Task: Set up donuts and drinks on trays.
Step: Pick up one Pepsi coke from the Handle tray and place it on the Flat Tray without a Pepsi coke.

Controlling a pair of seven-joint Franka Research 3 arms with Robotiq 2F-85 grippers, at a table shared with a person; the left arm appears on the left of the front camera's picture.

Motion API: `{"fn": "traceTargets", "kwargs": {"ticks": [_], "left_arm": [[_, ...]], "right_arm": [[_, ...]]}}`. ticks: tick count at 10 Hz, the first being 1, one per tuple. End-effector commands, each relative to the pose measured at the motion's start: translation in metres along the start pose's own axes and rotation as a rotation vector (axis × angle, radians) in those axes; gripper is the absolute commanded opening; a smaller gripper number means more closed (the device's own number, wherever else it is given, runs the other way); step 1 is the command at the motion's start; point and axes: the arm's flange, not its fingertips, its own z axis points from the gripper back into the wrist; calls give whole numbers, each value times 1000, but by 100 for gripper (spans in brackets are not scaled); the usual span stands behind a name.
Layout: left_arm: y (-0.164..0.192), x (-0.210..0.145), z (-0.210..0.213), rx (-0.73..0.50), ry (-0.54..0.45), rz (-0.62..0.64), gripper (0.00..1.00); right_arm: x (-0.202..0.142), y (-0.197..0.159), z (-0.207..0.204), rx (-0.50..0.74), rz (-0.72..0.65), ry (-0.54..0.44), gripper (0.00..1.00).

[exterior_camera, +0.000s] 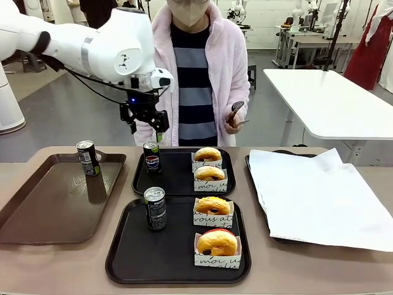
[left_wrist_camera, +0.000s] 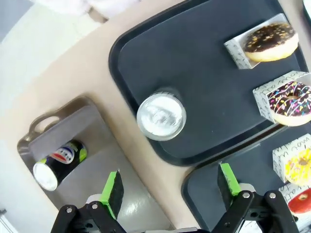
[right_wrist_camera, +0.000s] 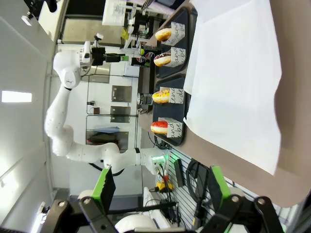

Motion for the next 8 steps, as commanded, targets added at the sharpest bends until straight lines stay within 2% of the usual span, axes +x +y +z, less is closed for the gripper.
{"fn": "traceTargets", "kwargs": {"ticks": [1, 2, 3, 4, 5, 6, 7, 8], "left_arm": [[52, -55, 38, 7, 22, 113, 100], [64, -104, 45, 13, 40, 139, 100], [85, -138, 53, -32, 88, 144, 100], [121, -145, 68, -36, 115, 138, 100], [135, -173, 69, -68, 96, 184, 100], [133, -185, 60, -87, 65, 250, 100], [124, -158, 69, -28, 109, 177, 100], [124, -158, 69, -28, 109, 177, 100]], "right_arm": [[0, 0, 1, 14, 13, -7, 100], [0, 0, 1, 14, 13, -7, 100], [0, 0, 1, 14, 13, -7, 100], [0, 0, 1, 14, 13, -7, 100], [0, 0, 1, 14, 13, -7, 100], [0, 0, 1, 14, 13, -7, 100], [0, 0, 1, 14, 13, -7, 100], [0, 0, 1, 14, 13, -7, 100]]}}
